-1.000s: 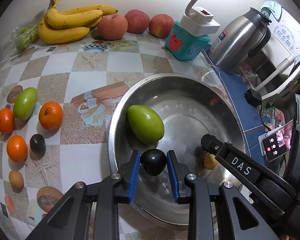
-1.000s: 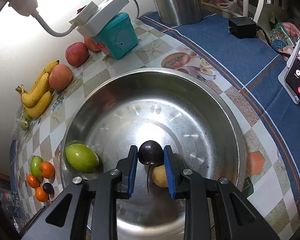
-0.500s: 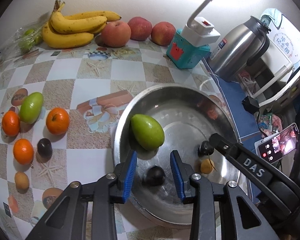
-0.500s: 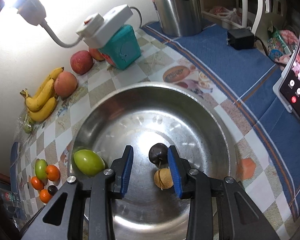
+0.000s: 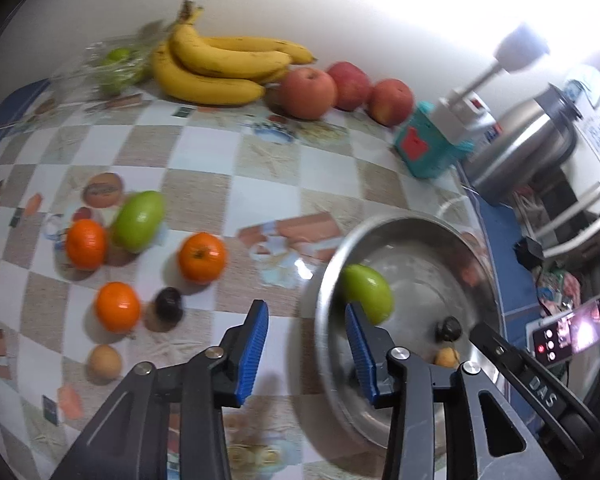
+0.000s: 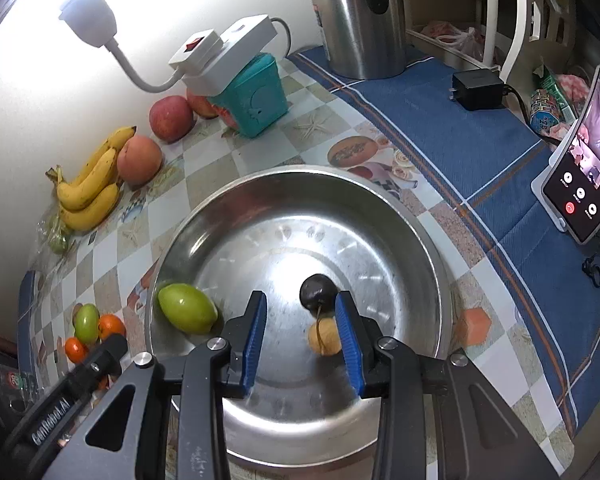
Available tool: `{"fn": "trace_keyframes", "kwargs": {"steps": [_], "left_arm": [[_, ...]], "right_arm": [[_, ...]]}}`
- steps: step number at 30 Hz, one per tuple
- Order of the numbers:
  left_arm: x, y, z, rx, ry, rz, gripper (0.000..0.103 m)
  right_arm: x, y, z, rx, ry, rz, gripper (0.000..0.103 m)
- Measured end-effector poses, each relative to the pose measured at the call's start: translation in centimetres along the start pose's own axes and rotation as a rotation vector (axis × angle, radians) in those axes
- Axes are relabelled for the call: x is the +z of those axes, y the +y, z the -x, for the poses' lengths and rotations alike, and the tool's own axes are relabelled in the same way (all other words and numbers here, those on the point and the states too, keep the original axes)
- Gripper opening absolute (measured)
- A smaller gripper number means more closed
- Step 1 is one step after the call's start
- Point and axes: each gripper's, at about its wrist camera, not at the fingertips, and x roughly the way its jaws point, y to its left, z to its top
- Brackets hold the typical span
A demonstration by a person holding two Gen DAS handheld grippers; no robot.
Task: Organize fruits
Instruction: 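Lower the dark plum into the basin and open the right tool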
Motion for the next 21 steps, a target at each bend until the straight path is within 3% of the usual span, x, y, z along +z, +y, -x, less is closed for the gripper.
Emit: {"fn": "trace_keyframes", "kwargs": {"steps": [6,15,17,19,21], "left_arm": [[0.5,2.3,0.8,0.069,-0.002,0.050,0.048],[0.8,4.2,1.9,0.112,-0.012,0.092,0.049],[0.8,4.4,1.9,0.119,-0.010,0.103,0.054],[0.8,4.7,1.8,0.124,-0.008,0.113,0.070],[0.8,4.9,1.7,0.131,-0.004,0.122,0.076]], "right_arm": [[-0.5,0.5,0.6,0.011,0.014,0.017,0.036],[-0.7,1.4,1.1,0.015,0.015,0.050,0.036],[-0.7,1.4,0.9,0.016,0.021,0.047,0.038],[-0.7,1.3,0.7,0.022,0.032,0.040,0.046],[-0.7,1.3,0.5,0.024,0.043,0.038,0.057]]}}
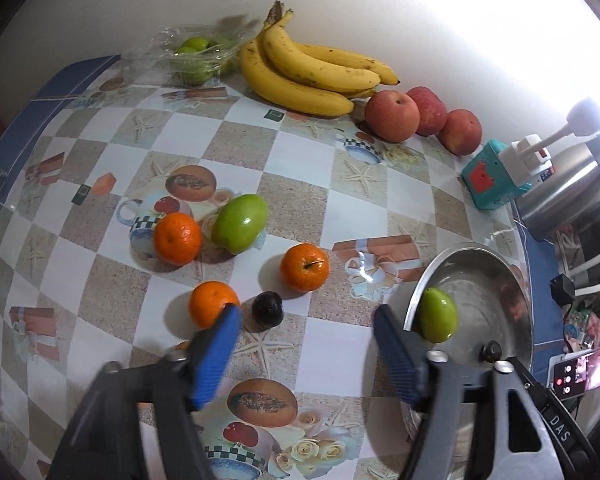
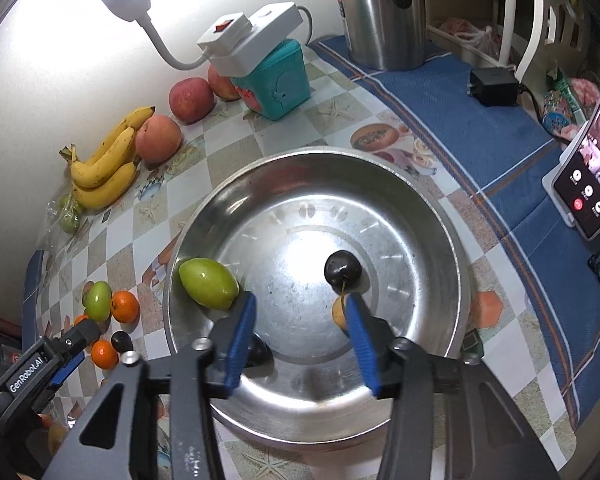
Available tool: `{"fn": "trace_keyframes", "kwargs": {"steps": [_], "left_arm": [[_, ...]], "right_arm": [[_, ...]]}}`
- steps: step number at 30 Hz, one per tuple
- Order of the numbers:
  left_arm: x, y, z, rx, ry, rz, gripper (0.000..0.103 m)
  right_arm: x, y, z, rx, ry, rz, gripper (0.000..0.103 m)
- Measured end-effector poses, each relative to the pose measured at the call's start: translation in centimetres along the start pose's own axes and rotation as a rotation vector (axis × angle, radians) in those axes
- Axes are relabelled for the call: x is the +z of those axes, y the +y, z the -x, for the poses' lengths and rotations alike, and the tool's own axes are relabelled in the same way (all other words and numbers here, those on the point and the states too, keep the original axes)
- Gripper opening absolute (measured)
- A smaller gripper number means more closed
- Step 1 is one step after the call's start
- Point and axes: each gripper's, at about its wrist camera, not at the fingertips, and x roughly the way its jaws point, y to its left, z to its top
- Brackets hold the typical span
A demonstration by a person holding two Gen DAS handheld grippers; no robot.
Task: Organize fruits
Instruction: 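Lower the dark plum into the basin and open the right tool, then withdraw both open tools from the basin toward the fruit row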
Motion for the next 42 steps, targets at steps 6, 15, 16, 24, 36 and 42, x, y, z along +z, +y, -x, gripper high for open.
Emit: {"fn": "trace_keyframes", "kwargs": {"steps": [6,15,16,24,36,42], "left_arm": [[-0.2,0.4,-0.5,0.052,0.010,0.015,0.092],[-0.2,0.6,-0.6,0.116,-0.008,-0.025,0.103],[-0.2,0.6,-0.5,0.119,-0.011,-0.028,0.103],[-0.1,0.9,0.0,0.161,-0.040,-0.063,0.103],[0.7,3.2,1.8,0.232,-0.089,-0.116,0.103],[1.2,6.3,2.4,0.241,-0.087,-0.032,0.103]], "right_arm": [[-0.2,0.1,-0.5,-0.004,0.014,0.002,0.072],[-0.3,0.4,-0.8,-0.014,0.009,0.018,0.083],[-0.3,0.4,-0.8,-0.017,0.008,0.020,0.084],[-0.4,0.6,-0.8,-0.025,-0.002,0.024,0.100],[-0.6,2.0,-1.1,0.005,0.010,0.054,0.100],[-1.4,4.7,-1.5,0.041,0.037,0.125,0.100]]}}
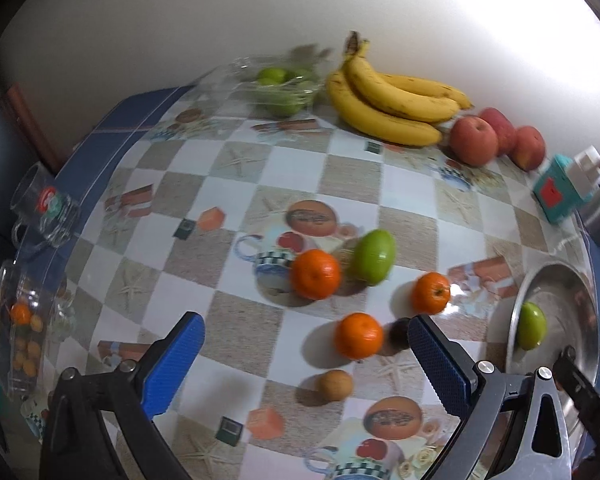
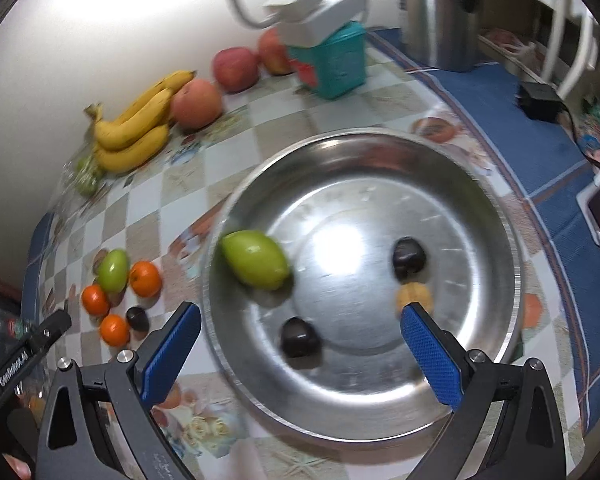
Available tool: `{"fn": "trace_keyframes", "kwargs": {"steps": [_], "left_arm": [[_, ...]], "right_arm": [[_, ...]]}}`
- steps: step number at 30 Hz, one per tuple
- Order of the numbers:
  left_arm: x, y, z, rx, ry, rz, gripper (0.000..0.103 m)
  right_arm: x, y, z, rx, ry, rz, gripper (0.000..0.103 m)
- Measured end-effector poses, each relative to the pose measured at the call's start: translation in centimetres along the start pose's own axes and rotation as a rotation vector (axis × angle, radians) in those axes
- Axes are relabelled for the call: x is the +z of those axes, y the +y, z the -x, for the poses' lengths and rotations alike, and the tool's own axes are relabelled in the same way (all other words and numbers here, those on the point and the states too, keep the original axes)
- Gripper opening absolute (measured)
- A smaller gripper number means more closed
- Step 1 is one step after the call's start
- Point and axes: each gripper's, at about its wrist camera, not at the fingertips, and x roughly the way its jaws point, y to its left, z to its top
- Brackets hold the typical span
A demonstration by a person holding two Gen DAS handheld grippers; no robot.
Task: Organize fruits
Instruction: 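Withdraw both open tools from the basin toward the fruit row, then grasp a black round fruit with the right tool while the left tool grasps a small tan round fruit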
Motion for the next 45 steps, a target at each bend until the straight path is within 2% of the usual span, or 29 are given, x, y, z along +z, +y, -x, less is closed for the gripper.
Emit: {"fn": "trace_keyframes", "kwargs": {"steps": [9,15,24,28,31,33,45], "left_arm": [[0.1,3.7,-0.5,0.002,0.025,0.100,0.103],[-0.2,5.0,-1.6,-0.012,0.070,0.140,0.103],[-0.6,5.5,-3.9,-0.009,0.139,0.191,0.103],[-0.4,5.4,-4.5,-0.017,0.157,0.197,0.103],[-0.2,5.5,-4.8,-0.028,0.164,0.207,0.103],[0.0,5.6,-5.0,-0.035,0.170,0.214,0.103],[0.3,6.0,-6.6,-0.052,0.205,0.247,0.103]], "right_arm": [[-1.0,5.6,-0.7,0.105,0.028,0.119,0.100],[-1.6,8.6,-1.4,0.169,0.041,0.175,0.100],[-2.2,10.1,-3.6,0.183,0.073,0.199,0.100],[-2.1,10.7,-3.8,0.169,0.055,0.222,0.100],[-2.1,11.2,-4.1,0.166,0.052,0.234,0.093],[-2.0,11.6,-4.4,0.163,0.055,0.238,0.081],[-2.0,13.0,-7.0,0.148,0.104,0.245,0.060]]}}
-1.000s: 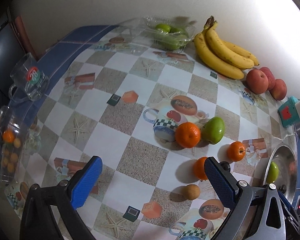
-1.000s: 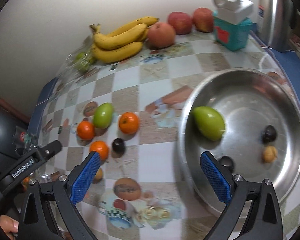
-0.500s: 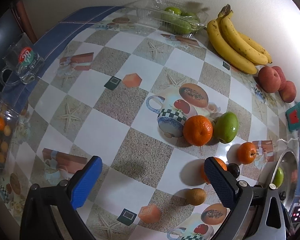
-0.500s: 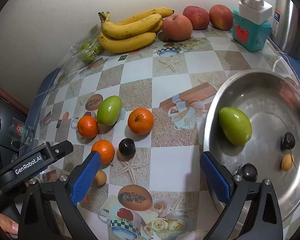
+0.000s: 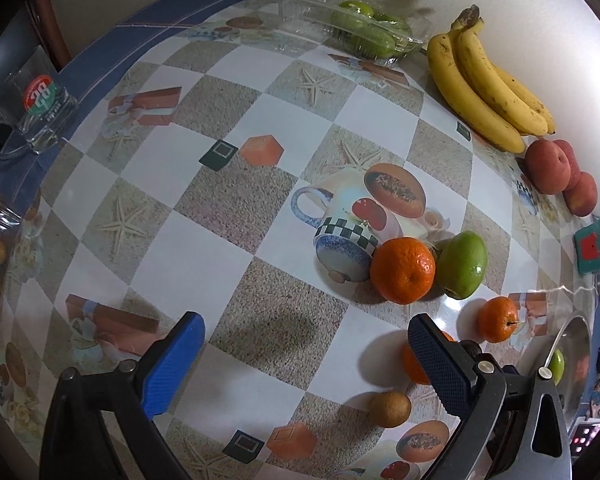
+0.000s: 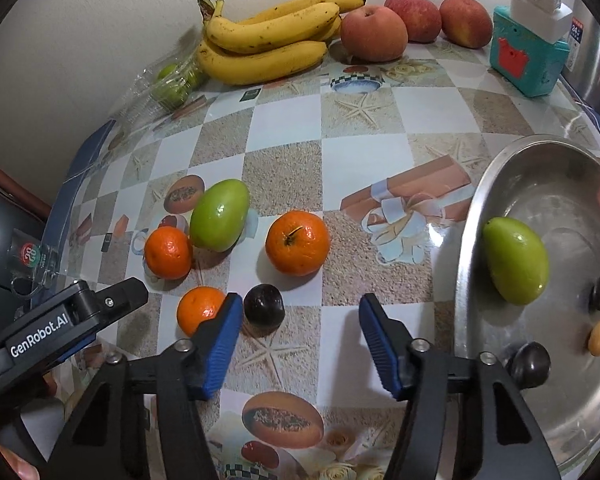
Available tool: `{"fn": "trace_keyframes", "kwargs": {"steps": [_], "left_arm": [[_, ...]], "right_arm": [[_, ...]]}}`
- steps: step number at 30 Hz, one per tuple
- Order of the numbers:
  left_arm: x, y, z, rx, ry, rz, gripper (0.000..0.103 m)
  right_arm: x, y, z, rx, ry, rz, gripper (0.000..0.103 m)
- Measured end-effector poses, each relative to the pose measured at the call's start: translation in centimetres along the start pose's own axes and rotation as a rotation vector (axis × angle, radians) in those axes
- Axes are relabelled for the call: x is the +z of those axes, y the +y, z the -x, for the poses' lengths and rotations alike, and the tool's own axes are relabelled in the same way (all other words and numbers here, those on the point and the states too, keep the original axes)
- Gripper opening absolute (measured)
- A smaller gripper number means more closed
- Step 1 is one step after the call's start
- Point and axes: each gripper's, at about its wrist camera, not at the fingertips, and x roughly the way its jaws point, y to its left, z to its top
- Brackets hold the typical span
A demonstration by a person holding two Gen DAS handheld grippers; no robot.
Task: Organize fruits
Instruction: 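Grasp a black round fruit with the right tool while the left tool grasps a small tan round fruit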
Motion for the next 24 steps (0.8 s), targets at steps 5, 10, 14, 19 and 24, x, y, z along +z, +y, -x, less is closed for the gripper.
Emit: {"fn": "trace_keyframes", "kwargs": {"steps": [5,10,14,19,24], "left_arm": [[0.0,0.0,-0.2,-0.006,0.005,0.008,0.103],[0.1,0.1,-0.1,-0.010,0.005,0.013,0.103],[0.1,0.2,-0.2,-0.011,0.005,0.015,0.103],[0.1,0.2,-0.1,-0.012,0.004,0.014,0.103],[0.1,0.0,0.3,-0.015,-0.002,0.011,0.103]], "right_arm": [[0.1,0.5,-0.6,0.024,0.009,-0.008,0.051],[0.3,1.2,-1.1,0.035,0.011,-0.002,0.043],[0.5,1.7,-1.6,0.037,0.021,0.010,0.038],[0.5,1.8,-1.9,0.042,0.026,0.016,0.029],[0.4,1.8,-1.9,0.061,0.028,0.011,0.024]]}}
